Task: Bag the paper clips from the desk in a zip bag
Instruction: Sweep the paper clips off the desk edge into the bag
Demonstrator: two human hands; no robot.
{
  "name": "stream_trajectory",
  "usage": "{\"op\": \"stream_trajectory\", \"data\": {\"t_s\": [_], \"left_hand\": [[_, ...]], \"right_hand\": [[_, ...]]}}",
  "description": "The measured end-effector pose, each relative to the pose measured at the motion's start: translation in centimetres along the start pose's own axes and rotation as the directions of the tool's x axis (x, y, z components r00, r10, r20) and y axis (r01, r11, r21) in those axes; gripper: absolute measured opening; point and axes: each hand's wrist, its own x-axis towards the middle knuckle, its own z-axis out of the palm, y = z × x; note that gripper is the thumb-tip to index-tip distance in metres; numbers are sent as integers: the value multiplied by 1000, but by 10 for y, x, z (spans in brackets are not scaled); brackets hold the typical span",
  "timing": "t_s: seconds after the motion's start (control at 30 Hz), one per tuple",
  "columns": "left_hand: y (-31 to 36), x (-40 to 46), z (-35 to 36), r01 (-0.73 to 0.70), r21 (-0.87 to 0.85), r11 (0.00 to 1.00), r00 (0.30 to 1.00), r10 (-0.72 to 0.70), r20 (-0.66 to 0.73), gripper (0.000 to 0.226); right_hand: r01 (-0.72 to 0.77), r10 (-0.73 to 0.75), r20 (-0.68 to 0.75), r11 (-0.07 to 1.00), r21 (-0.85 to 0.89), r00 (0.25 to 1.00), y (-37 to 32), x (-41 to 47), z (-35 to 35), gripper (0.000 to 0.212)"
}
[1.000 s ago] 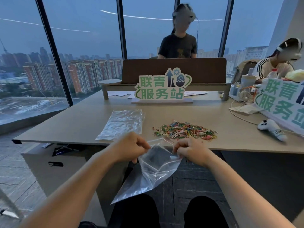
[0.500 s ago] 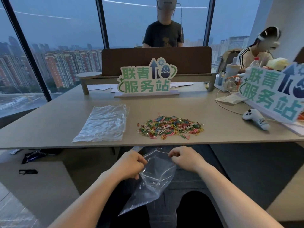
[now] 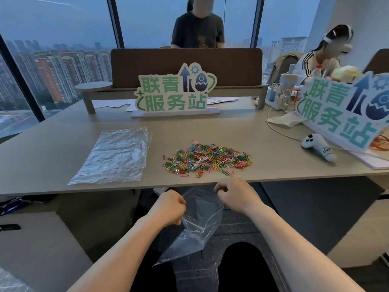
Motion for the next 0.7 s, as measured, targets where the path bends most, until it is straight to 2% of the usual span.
{"op": "stream_trajectory", "data": {"t_s": [0.1,0.2,0.3,0.4,0.53,0.7], "left_hand": [[4,6,4,-8,-7,1000,1000,8,-2,32],[8,10,9,-26,-1,1000,1000,26,0,28],[10,15,15,-29,-16,999,1000,29,4,24],[12,19,20,-26,-33,999,1000,26,-15,34],[15,23,29,-46,-50,998,999,45,-20,50],[20,25,39,-69,-60,996,997,67,-28,53]], "right_hand": [[63,-56,-135,997,46,989,2,4,-7,27],[128,-97,-303,988,81,948,11,10,-11,25],[110,-100,-391,994,2,915,25,18,-13,33],[30,-42,-319,999,-43,947,38,28,-14,48],[-98,77,-219,991,-86,973,54,39,-15,53],[-180,141,-195,964,-197,971,64,49,-17,60]]}}
